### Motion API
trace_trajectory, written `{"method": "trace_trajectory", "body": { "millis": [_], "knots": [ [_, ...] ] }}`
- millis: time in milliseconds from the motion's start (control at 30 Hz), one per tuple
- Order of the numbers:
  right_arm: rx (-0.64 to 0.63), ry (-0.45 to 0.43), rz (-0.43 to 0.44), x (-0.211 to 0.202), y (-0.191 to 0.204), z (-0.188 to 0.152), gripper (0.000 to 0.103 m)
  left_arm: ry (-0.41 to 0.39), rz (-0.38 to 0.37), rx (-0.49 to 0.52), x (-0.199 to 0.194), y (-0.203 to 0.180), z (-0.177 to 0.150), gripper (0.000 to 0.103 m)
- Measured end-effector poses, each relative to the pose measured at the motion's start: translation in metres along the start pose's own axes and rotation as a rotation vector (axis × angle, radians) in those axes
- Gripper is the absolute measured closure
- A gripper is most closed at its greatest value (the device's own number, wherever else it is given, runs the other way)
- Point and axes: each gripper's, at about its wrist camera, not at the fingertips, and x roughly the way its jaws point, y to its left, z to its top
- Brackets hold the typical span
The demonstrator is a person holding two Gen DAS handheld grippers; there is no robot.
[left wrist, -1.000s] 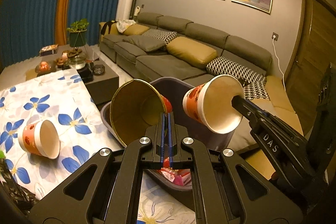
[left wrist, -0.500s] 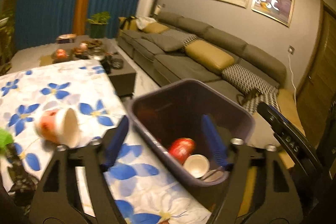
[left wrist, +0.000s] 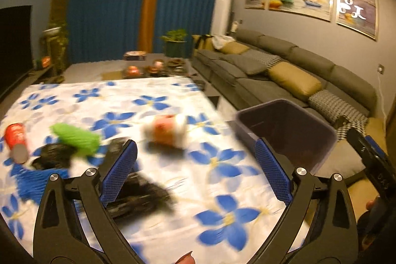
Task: Collect trash
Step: 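Move both open tools back over the trash on the bed, then grasp the black plastic bag with the right tool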
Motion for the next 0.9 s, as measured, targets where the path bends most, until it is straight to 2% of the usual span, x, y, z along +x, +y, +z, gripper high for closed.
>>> {"method": "trace_trajectory", "body": {
  "millis": [400, 633, 900],
  "knots": [
    [-0.069, 0.05, 0.149, -0.027, 0.081, -0.027, 0.02, -0.029, 0.25, -0.088, -0.068, 0.109, -0.035, 0.009],
    [-0.125, 0.073, 0.21, -0.031, 0.128, -0.041, 0.02, -0.028, 0.324, -0.152, -0.095, 0.16, -0.049, 0.009],
    [-0.192, 0.114, 0.247, -0.017, 0.171, -0.056, 0.02, -0.039, 0.352, -0.185, -0.106, 0.187, -0.053, 0.009]
  ]
}}
